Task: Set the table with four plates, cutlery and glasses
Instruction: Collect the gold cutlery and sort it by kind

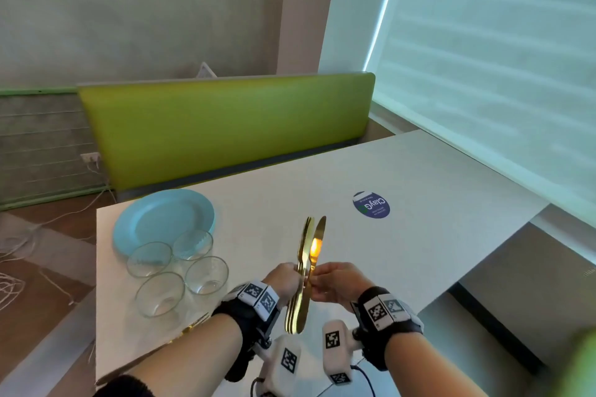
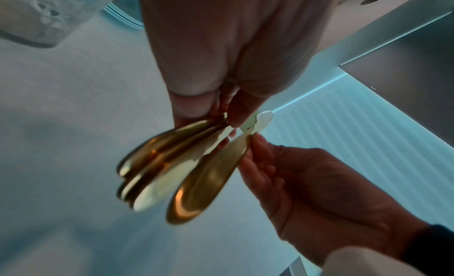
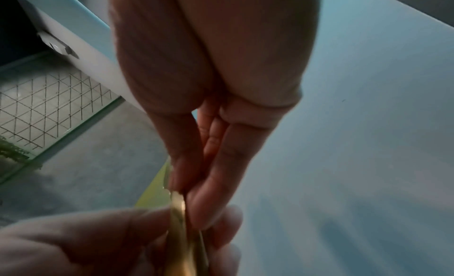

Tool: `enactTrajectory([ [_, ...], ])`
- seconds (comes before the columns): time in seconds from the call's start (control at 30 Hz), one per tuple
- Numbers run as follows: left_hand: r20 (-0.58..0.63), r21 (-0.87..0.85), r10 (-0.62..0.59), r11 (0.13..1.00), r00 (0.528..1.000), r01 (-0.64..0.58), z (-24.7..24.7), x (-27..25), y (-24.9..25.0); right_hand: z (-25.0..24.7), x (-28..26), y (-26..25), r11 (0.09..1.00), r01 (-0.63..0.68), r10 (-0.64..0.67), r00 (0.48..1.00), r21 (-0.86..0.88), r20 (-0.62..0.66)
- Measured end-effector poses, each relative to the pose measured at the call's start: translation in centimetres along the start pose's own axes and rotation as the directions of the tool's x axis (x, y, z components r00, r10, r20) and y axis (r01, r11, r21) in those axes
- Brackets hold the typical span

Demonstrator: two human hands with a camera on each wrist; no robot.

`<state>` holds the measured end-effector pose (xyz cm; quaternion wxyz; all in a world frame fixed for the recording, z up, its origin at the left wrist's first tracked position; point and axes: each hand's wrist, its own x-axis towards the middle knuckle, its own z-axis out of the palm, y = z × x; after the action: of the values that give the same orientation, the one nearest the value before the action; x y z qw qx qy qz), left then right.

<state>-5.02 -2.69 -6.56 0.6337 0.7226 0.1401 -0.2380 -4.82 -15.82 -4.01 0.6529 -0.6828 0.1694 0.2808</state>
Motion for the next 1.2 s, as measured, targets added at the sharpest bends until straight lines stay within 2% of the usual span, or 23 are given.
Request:
enactTrajectory([
  [0.1,0.044,-0.060,-0.021,0.998,0.999,0.023,0.9,-1.1,-0.1,-0.2,-0.7,0.5,0.996,-0.014,0.013,1.000,-0.091,-0.013],
  [0.4,0.112,-0.089,-0.028,0.995,0.993,0.038,4.3,-5.4,-3.4,-1.3,-4.1,4.0,0.949,-0.043,0.021,0.997,-0.312,-0.074],
  [0.67,0.040,0.055,-0.050,0.997,0.998,0.047,3.8,-9.1,-7.9,1.0,-6.6,7.0,0.874,-0.048,0.030,0.999,-0.484,-0.044],
  [0.8,0.003,0.103,-0.044,0.994,0.999,0.043,1.8,-10.4,-8.9,3.5,-7.0,7.8,0.842,-0.042,0.031,0.999,-0.538,-0.030],
  [0.9,-0.060,0.214,-0.063,0.974,0.996,0.074,-0.3,-11.2,-10.3,6.0,-7.6,8.7,0.828,-0.063,0.052,0.998,-0.557,-0.036],
  [0.97,-0.081,0.422,-0.056,0.903,0.995,0.085,-1.2,-11.7,-11.1,6.5,-7.8,9.1,0.805,-0.063,0.045,0.998,-0.590,-0.045],
  [1.03,-0.089,0.689,0.003,0.723,0.996,0.059,-3.3,-12.6,-12.4,7.4,-8.1,9.5,0.790,-0.066,0.031,0.997,-0.609,-0.067],
  [1.07,-0.083,0.761,0.035,0.647,0.996,0.041,-4.2,-13.0,-13.1,7.6,-8.3,9.7,0.786,-0.070,0.030,0.997,-0.614,-0.075],
  [1.13,-0.074,0.839,0.089,0.544,0.993,0.014,-5.5,-13.6,-14.5,7.8,-8.7,10.0,0.778,-0.087,0.037,0.995,-0.622,-0.093],
  [1.2,-0.099,0.861,0.089,0.506,0.991,0.041,-6.3,-14.2,-15.2,7.9,-8.9,10.3,0.775,-0.103,0.036,0.992,-0.624,-0.119],
])
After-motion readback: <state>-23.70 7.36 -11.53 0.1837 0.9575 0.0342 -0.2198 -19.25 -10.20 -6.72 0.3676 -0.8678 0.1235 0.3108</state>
